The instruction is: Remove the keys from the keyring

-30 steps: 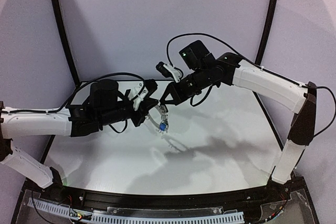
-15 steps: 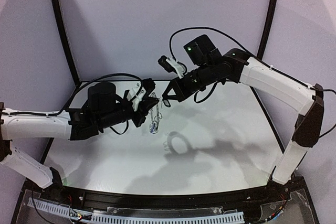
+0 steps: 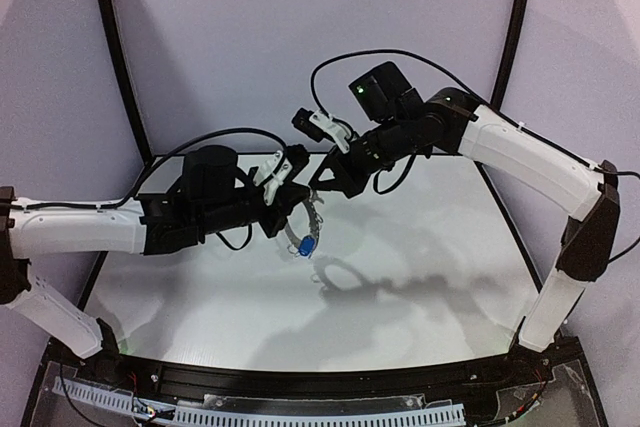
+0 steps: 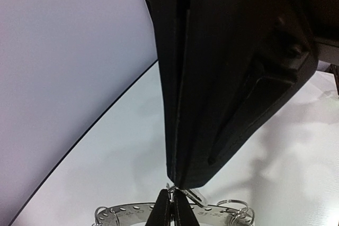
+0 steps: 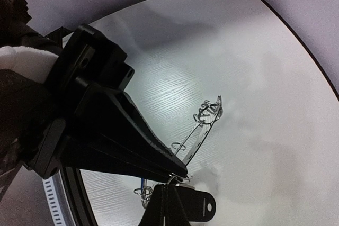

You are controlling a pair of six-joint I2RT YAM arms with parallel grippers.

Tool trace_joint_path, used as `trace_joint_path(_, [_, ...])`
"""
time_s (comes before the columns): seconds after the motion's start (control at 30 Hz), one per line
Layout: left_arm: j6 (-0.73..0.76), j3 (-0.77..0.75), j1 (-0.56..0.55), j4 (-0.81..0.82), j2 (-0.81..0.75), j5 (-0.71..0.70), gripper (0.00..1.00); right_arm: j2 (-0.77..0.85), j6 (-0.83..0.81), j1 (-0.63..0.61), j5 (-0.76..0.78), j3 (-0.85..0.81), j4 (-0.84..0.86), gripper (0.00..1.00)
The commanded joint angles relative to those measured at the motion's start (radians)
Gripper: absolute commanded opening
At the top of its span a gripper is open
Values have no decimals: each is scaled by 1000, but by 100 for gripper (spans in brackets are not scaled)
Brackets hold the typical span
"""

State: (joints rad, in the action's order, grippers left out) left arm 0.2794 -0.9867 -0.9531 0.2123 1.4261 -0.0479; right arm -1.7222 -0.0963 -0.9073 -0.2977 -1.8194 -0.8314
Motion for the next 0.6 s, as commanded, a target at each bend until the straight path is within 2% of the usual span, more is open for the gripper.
trace_joint_path(0.0, [-12, -39, 13, -139, 48, 24, 1, 62, -84, -43, -119, -20, 88, 0])
trace_joint_path(0.07, [-26, -38, 13, -137, 43, 38, 1, 69, -66, -44, -67, 1, 102, 0])
trace_joint_path(0.13, [-45, -34, 14, -142, 26, 43, 6, 78, -47, -43, -25, 17, 107, 0])
trace_joint_path(0.17, [-51, -28, 13, -154, 9, 75, 16, 84, -32, -43, 13, 27, 106, 0])
trace_joint_path(0.23, [-51, -20, 14, -170, -15, 98, 25, 86, -24, -41, 38, 37, 103, 0])
trace_joint_path(0.27, [-47, -1, 13, -194, -59, 139, 38, 89, -14, -37, 54, 51, 100, 0])
trace_joint_path(0.33, [-23, 25, 13, -203, -113, 168, 46, 95, -12, -32, 44, 63, 104, 0])
trace_joint_path(0.47, [-12, 54, 13, -273, -188, 175, 46, 103, -26, -27, 14, 74, 103, 0])
trace_joint_path(0.57, [-11, 66, 15, -308, -275, 159, 50, 120, -96, -25, -57, 102, 98, 0])
